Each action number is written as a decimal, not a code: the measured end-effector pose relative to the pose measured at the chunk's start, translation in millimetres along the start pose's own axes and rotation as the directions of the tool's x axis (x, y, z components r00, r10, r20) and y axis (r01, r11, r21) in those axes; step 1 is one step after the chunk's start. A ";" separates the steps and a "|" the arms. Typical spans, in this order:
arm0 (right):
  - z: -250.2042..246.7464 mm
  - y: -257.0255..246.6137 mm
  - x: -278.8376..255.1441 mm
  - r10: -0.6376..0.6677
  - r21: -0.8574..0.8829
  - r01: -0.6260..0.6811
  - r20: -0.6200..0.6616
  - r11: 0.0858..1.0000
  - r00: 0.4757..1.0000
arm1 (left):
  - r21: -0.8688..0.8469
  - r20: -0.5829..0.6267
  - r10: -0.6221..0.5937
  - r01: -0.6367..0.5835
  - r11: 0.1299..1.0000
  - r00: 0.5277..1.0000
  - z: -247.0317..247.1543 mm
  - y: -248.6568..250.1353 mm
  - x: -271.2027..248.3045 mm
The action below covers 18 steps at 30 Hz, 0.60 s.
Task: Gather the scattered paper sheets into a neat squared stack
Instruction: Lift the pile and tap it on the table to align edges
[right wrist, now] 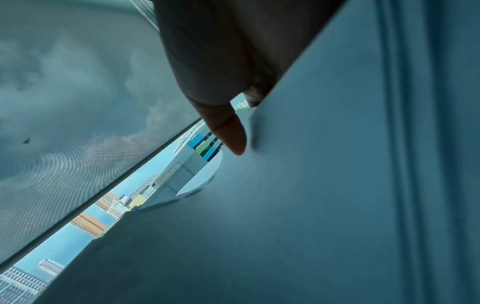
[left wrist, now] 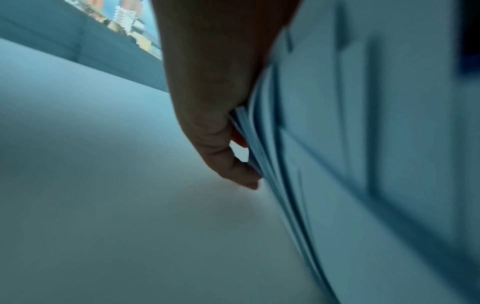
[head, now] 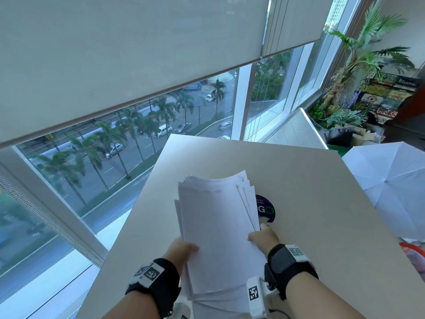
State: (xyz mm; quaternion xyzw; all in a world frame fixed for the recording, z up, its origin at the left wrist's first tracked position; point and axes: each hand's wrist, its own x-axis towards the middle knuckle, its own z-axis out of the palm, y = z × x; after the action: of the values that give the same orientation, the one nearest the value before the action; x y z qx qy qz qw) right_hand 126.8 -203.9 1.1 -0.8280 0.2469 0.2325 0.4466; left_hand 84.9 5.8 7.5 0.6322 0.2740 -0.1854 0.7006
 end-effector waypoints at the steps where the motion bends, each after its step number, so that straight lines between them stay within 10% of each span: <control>1: -0.6 0.4 0.3 -0.002 0.050 0.001 0.016 0.999 1.000 | -0.012 0.020 0.012 -0.012 1.000 1.000 -0.2 0.3 -1.6; 18: -23.2 -17.9 -44.4 -0.437 0.432 0.501 -0.244 0.750 0.865 | 0.038 -0.177 0.512 -0.514 0.857 0.840 -17.0 55.2 -42.4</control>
State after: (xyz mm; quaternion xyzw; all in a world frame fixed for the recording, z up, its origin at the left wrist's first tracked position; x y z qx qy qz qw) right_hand 107.5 -206.2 50.6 -0.7384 0.1086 -0.0097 0.6655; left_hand 82.7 26.2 76.1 0.6927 0.1580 0.0684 0.7004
